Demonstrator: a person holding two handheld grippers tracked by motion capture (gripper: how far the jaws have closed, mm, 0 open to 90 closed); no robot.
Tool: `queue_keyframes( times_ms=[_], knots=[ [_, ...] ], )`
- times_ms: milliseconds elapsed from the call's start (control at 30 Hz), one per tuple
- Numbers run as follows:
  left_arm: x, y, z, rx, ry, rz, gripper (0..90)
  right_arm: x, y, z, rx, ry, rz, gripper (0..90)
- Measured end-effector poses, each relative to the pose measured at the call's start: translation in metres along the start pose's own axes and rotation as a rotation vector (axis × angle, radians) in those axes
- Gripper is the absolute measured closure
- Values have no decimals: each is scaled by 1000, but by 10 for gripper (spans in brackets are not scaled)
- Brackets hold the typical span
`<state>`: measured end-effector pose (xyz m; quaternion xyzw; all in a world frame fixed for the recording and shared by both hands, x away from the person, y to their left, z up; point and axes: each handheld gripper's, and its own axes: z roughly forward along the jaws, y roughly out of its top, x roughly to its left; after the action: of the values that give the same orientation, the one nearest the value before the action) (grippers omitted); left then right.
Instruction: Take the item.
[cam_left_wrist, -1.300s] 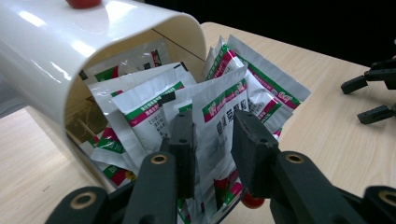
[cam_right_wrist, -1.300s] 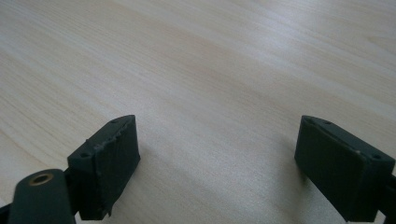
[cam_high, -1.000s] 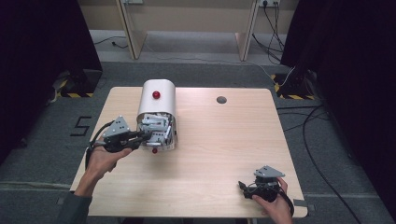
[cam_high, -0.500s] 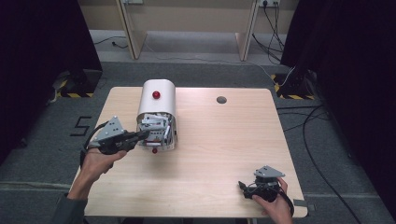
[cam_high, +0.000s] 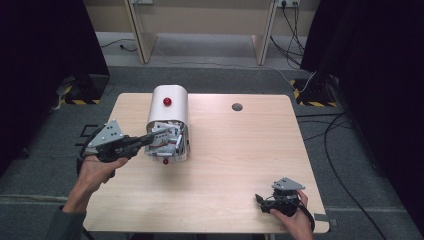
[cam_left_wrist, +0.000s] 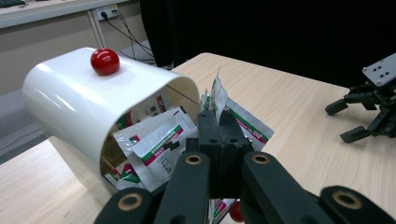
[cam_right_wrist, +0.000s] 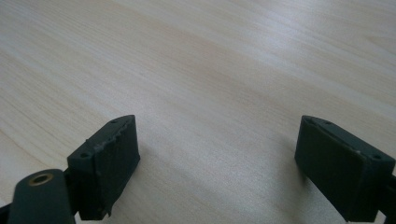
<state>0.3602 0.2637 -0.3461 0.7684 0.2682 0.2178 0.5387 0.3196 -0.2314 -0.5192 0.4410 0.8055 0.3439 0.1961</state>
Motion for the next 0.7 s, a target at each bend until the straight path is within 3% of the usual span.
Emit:
queue_keyframes(
  times_ms=[367, 700],
  knots=[
    [8, 8, -26, -37, -4, -32, 897, 0, 0, 0, 1, 1, 2, 142],
    [18, 5, -50, -39, 48, -42, 897, 0, 0, 0, 1, 2, 1, 141]
  ],
)
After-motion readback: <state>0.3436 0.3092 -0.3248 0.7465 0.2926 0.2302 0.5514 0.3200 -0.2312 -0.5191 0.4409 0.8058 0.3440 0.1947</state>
